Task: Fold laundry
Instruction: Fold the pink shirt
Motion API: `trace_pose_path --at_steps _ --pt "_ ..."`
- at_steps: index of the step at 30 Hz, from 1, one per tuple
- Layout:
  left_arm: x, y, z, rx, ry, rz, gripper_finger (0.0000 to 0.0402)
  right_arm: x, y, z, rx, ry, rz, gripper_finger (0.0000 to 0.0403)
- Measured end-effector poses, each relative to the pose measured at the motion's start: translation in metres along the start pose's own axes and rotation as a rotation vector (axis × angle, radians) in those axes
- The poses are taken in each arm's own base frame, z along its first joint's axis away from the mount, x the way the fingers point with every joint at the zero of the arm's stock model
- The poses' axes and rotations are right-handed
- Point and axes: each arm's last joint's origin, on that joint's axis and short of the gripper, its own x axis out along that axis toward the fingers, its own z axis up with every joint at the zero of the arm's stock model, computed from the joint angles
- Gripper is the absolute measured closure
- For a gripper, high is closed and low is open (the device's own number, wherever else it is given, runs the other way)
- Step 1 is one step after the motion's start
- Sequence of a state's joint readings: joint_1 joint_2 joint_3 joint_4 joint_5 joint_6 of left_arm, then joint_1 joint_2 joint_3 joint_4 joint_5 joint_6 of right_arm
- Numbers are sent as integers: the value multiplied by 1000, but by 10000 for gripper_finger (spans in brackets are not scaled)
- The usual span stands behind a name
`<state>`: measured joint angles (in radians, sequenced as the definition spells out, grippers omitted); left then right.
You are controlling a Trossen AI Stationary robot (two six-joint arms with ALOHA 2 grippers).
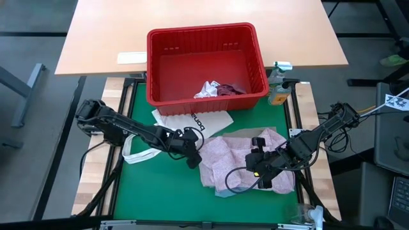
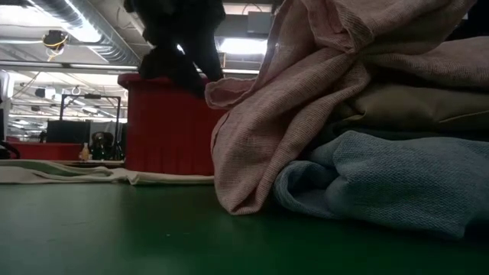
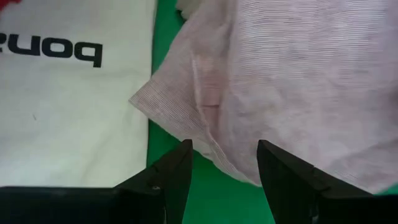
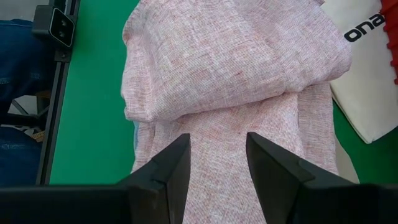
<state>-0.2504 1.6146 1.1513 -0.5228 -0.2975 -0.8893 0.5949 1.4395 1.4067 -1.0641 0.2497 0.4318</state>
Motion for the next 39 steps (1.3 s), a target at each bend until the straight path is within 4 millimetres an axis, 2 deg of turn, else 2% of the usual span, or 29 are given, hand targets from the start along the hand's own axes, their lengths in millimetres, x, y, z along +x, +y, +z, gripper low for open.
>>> trace_pose_path --at_steps 8,14,18,23,25,33,39 --pt "17 11 -2 -76 17 3 227 0 0 0 0 0 0 246" --pt "21 9 2 -88 29 -53 238 0 0 0 0 0 0 246" --pt "21 5 4 -74 14 -102 280 0 0 0 0 0 0 246" --pt "18 -6 13 -100 -55 -229 373 0 0 0 0 0 0 246" --pt "17 -10 20 -121 -104 -295 393 0 0 0 0 0 0 246" --pt "7 -20 50 -180 -318 -520 397 0 0 0 0 0 0 246" --pt "5 -17 60 -228 -420 -510 395 0 0 0 0 0 0 246"
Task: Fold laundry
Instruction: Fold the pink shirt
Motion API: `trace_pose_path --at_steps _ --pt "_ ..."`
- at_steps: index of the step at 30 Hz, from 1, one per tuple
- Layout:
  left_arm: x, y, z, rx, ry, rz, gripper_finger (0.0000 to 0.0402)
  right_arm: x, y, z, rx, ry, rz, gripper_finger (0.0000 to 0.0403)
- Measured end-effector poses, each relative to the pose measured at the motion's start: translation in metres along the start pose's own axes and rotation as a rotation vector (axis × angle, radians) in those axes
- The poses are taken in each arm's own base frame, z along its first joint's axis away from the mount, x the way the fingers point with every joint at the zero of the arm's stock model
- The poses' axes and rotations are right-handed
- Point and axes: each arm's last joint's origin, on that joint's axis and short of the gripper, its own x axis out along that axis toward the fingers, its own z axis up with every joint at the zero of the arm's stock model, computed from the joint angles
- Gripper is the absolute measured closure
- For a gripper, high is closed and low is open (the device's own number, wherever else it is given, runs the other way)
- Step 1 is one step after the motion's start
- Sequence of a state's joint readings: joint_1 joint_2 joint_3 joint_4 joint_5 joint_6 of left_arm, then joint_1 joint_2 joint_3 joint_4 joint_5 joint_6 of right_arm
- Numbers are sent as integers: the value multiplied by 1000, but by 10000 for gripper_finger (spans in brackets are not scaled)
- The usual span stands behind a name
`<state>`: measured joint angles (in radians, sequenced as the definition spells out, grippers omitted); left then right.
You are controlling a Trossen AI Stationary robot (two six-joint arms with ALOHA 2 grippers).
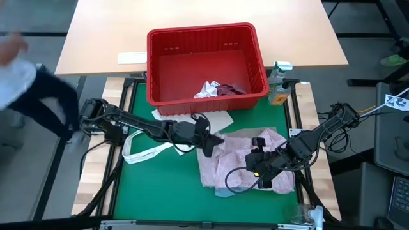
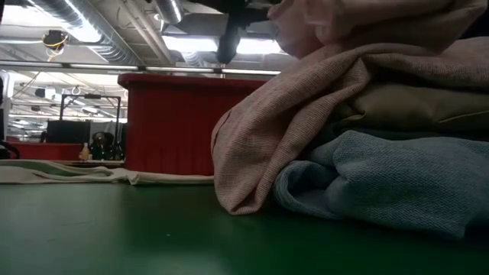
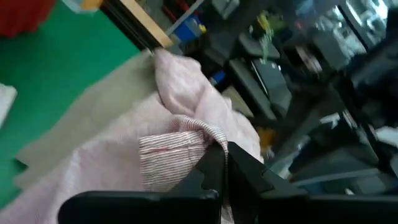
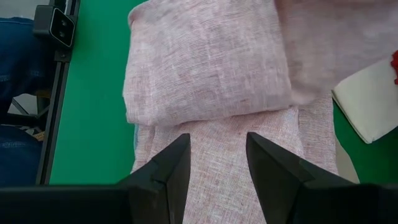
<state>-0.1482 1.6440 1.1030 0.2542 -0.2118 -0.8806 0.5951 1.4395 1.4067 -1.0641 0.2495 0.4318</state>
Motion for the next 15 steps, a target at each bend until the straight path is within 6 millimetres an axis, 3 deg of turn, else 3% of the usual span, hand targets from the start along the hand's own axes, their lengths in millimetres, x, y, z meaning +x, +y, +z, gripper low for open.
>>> trace_pose_path --at_steps 8,15 --pt "16 -7 -5 -33 -112 -111 399 0 0 0 -1 7 8 246" --pt "42 7 -22 -51 -143 -143 397 -16 -1 3 -27 44 56 246"
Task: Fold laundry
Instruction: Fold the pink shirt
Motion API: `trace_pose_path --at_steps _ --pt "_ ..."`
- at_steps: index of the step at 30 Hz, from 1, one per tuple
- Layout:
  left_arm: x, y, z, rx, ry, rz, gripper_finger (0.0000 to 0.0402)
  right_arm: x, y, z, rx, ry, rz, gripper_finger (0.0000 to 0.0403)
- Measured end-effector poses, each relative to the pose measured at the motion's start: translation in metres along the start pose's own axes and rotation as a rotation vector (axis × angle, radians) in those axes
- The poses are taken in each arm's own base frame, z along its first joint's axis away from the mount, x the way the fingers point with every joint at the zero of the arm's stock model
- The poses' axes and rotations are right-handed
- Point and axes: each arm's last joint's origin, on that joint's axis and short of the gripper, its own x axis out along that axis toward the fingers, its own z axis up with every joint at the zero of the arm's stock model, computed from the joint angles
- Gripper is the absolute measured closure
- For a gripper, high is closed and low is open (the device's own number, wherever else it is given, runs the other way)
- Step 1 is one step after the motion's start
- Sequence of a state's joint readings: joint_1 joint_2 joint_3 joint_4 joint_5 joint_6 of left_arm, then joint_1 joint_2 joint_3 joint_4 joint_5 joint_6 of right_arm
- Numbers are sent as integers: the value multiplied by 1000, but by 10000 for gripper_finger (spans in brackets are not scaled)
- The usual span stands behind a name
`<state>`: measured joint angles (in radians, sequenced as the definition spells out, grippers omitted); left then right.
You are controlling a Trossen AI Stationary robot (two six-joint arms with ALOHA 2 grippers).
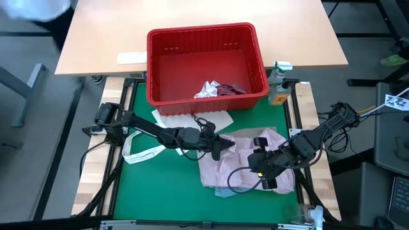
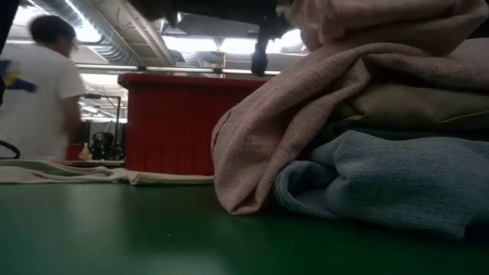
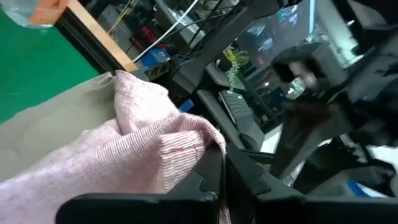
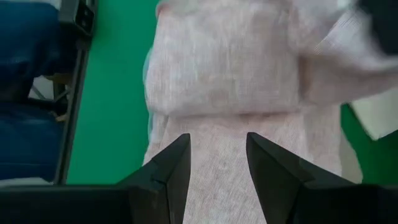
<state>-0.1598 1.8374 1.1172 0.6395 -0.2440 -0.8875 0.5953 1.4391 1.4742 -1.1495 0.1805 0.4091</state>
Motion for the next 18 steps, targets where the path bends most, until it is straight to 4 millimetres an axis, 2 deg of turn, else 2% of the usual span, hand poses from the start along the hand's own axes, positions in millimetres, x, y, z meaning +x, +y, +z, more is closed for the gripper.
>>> trace_pose_path --at_steps 5,14,18 --pt "15 9 -5 -13 -53 -36 397 -13 0 8 -32 -57 4 246" --pt "64 12 -8 -16 -104 -60 396 -13 1 13 -82 -115 -21 246" --pt "84 13 -8 50 -132 -65 396 -13 2 13 -83 -108 -3 246"
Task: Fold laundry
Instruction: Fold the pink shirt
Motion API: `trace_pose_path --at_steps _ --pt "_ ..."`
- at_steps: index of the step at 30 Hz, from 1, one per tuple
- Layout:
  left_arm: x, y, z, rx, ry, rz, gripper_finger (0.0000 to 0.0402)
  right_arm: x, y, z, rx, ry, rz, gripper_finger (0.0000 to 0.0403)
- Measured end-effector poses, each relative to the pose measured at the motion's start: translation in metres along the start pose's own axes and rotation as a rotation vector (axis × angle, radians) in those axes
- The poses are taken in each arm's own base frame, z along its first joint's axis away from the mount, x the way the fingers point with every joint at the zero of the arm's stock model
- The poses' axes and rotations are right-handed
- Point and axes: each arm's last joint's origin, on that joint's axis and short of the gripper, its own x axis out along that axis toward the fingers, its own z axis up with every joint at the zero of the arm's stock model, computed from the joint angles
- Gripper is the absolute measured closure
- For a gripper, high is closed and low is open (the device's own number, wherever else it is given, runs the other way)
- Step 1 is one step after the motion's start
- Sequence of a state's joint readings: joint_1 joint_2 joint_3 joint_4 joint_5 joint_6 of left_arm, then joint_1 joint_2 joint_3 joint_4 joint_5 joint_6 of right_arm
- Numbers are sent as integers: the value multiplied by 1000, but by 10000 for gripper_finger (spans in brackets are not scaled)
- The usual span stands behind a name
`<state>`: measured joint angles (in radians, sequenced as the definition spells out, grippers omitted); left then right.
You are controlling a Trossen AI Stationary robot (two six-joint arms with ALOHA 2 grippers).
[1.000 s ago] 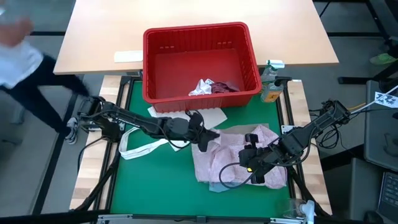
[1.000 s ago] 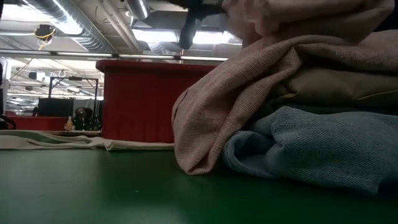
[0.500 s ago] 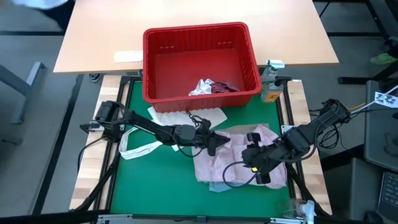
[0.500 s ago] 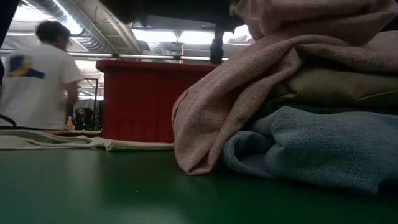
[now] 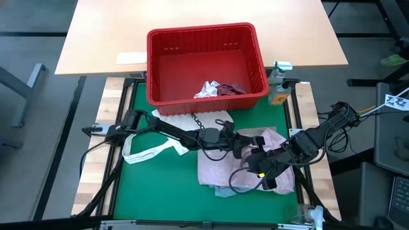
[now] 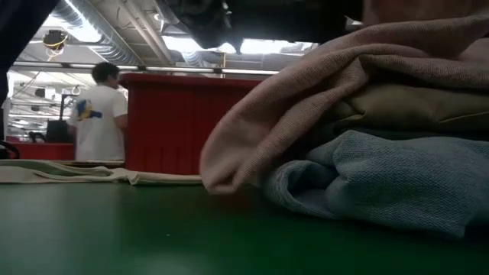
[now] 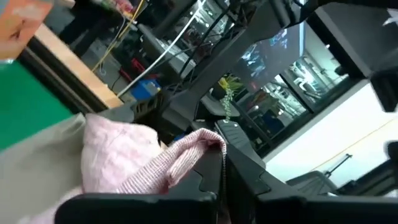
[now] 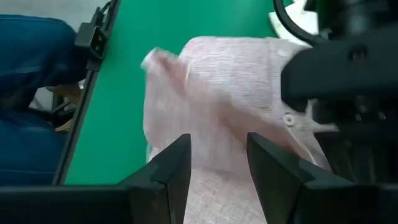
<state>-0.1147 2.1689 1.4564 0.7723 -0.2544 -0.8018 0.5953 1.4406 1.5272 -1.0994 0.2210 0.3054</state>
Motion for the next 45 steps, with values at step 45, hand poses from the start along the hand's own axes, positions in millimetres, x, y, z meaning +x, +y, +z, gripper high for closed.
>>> trace_pose_path --at_steps 45 --pt "17 8 14 407 195 -262 285 51 2 -56 139 387 99 246"
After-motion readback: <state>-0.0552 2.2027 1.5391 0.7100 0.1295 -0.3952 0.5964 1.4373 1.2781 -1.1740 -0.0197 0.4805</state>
